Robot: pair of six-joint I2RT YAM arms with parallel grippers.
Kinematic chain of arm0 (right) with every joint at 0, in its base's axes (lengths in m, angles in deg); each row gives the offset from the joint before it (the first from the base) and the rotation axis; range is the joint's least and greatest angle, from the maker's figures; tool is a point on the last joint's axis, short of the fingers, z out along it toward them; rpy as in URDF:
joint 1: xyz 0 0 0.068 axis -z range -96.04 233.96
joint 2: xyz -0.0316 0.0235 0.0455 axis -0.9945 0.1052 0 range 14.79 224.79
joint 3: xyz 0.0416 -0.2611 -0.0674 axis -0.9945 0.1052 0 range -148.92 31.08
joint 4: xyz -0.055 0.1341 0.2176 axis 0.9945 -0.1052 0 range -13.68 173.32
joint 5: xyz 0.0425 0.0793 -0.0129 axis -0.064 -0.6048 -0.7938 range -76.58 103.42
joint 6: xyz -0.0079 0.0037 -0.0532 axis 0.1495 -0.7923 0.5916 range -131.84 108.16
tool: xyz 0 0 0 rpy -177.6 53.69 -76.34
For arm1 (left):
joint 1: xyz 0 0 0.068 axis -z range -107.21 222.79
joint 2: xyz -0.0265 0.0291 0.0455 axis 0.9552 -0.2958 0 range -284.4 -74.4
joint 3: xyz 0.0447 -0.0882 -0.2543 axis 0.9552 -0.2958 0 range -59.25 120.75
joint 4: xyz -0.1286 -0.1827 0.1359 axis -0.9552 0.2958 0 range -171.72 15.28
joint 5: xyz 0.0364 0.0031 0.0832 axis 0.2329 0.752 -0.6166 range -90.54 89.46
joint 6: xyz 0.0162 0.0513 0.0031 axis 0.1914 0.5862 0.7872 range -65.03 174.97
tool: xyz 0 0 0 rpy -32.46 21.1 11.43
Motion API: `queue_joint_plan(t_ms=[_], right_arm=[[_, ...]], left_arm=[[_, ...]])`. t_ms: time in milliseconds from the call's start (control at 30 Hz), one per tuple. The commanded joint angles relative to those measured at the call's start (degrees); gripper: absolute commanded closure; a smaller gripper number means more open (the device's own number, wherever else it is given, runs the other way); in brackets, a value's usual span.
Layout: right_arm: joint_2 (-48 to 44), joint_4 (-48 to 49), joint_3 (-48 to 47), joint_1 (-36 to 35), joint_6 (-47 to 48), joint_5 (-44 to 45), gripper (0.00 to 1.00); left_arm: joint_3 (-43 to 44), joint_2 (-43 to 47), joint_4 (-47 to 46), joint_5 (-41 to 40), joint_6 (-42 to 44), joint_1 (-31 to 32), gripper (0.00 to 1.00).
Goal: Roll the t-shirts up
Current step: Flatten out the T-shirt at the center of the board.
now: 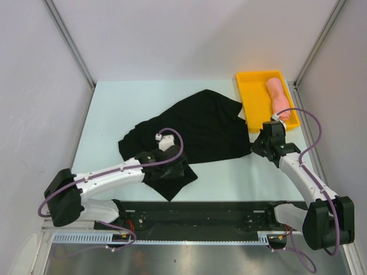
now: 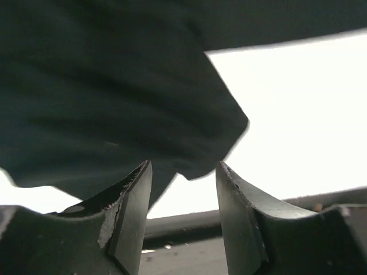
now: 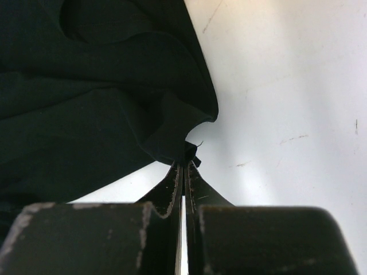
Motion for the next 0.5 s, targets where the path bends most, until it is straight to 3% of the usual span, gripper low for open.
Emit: queue_joint_plan(t_ms=[0,100,200,300,467], right_arm=[[-0.66,0.03,-2.21,0.12,1.20,0.08,1.00],[-0.49,0.38,-2.12,-0.06,1.20,-0.36,1.00],[0.04,0.73,-2.12,-0.67,1.12,-1.06,1.00],[0.22,1.09,-2.21,-1.47,0.94,-1.24,1.00],[0.39,1.00,-2.12,-2.69,0.76,-1.15,1.00]], left_arm=[[-1.89,8.12,7.37,-4.49,-3.52,-8.20,0.48],[-6.10,14.80,7.82,-5.89,-3.78,-16.90,0.50],[-10.50,18.42,5.28,-1.95,-2.21,-31.02,0.51],[-13.93,18.69,2.20,2.27,0.34,-39.13,0.51],[-16.40,17.02,-0.86,3.77,0.96,-43.55,0.50]])
